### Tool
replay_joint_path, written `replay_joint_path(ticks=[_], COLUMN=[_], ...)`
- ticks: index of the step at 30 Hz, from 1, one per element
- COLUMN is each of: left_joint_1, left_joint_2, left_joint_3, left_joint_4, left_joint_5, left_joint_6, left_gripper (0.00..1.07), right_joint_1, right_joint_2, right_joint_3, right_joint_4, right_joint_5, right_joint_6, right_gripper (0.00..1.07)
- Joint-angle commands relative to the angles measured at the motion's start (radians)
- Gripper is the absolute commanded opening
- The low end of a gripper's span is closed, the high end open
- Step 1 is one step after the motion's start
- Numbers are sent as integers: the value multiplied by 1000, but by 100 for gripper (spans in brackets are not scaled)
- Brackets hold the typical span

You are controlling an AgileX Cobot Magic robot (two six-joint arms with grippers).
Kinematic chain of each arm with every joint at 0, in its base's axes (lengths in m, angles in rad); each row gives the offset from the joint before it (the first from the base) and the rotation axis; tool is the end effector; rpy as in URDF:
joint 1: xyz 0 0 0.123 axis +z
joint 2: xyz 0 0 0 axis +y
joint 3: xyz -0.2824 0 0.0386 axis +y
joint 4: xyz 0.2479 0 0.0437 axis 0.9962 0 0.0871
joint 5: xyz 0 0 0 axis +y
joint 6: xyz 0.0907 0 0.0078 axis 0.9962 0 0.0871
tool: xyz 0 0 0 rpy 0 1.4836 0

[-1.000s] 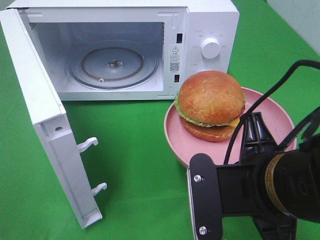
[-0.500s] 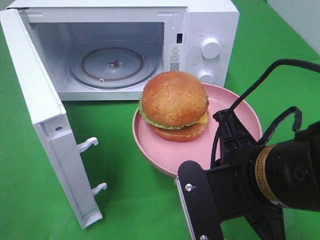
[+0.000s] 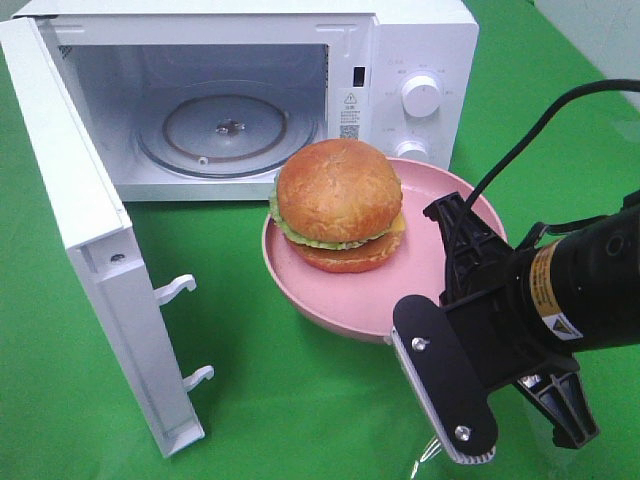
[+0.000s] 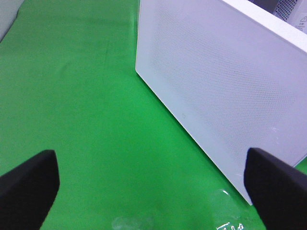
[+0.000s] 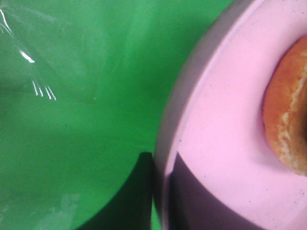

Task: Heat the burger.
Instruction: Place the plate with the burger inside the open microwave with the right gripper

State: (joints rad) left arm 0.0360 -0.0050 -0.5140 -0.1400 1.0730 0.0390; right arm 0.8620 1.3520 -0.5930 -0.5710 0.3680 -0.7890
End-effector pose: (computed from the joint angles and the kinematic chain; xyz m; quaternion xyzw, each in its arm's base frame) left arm -0.0078 -0.0115 0.2807 0.0051 0.8494 -0.0502 0.5254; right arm 0.1668 0.1673 0.1937 -0.8344 0.4611 -0.1574 0.2577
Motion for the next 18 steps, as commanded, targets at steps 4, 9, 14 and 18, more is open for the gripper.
replay_joint_path(ticks=[4,9,14,18], left_joint_1=[-3,-3,-3,-3], left_joint_2=[-16,-16,-16,-16], left_joint_3=[0,0,0,0], left_joint_4=[-6,-6,-6,-6], left_joint_5=[-6,-6,-6,-6], left_joint_6=[-1,-1,-1,-1], left_gripper=[96,96,96,96], right_joint_1=[-94,-160,-210,-243], right_joint_2=[-9,-9,-9,-9], right_joint_3=[-8,-8,-8,-8], right_joint_4=[136,312,532,610], right_joint_5=[-120,-131,-132,-132], right_joint_6=[-259,-529,-830,-932], right_gripper=[0,0,0,0])
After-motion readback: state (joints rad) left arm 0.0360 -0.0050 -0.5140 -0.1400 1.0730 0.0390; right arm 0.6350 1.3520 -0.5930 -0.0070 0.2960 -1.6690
